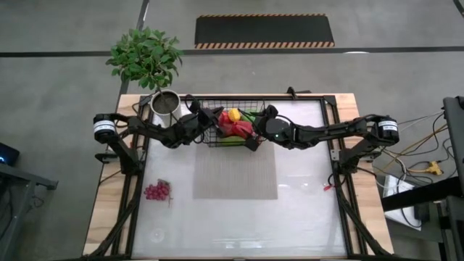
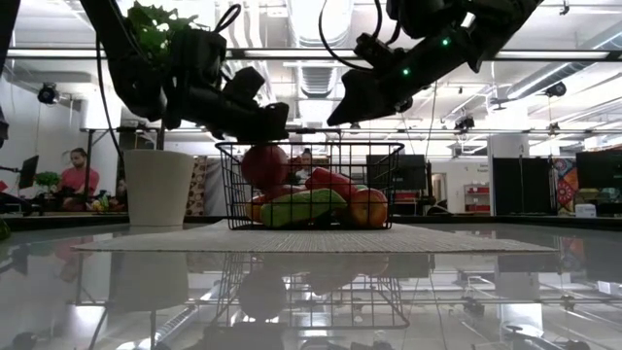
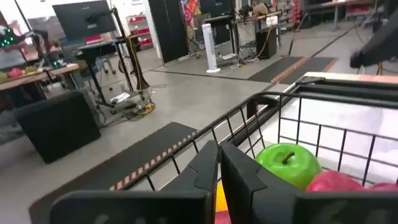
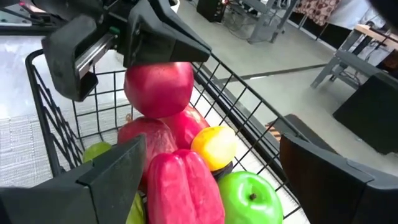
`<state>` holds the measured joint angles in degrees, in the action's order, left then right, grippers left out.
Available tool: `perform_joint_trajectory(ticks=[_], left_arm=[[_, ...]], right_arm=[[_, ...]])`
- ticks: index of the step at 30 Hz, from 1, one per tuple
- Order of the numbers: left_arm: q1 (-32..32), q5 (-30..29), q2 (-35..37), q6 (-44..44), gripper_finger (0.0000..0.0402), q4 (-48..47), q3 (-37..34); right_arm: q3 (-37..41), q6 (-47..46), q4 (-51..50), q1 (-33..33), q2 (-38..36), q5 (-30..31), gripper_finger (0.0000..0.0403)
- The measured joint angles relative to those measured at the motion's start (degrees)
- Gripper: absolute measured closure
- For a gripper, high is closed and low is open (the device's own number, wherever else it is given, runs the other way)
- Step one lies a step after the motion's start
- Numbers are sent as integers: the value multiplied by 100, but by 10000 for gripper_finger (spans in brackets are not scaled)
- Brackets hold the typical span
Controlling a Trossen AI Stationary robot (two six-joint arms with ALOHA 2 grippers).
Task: Build produce basket
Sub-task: Put the pomegranate into the wire basket, then put the grapes into the wire basket
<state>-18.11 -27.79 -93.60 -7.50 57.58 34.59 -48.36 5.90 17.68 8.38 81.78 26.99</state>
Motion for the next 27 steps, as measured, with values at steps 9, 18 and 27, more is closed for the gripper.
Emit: perform_joint_trajectory(ticks=[9, 18, 27], left_arm=[[22, -22, 0, 414, 348, -83, -19], [62, -21, 86, 415, 288, -167, -28], [455, -2, 1026, 77, 285, -498, -30]], right_arm=[[7, -42, -118, -48, 0, 1, 51], [13, -152, -346, -77, -79, 1, 51], [13, -154, -886, -388, -887, 4, 51]])
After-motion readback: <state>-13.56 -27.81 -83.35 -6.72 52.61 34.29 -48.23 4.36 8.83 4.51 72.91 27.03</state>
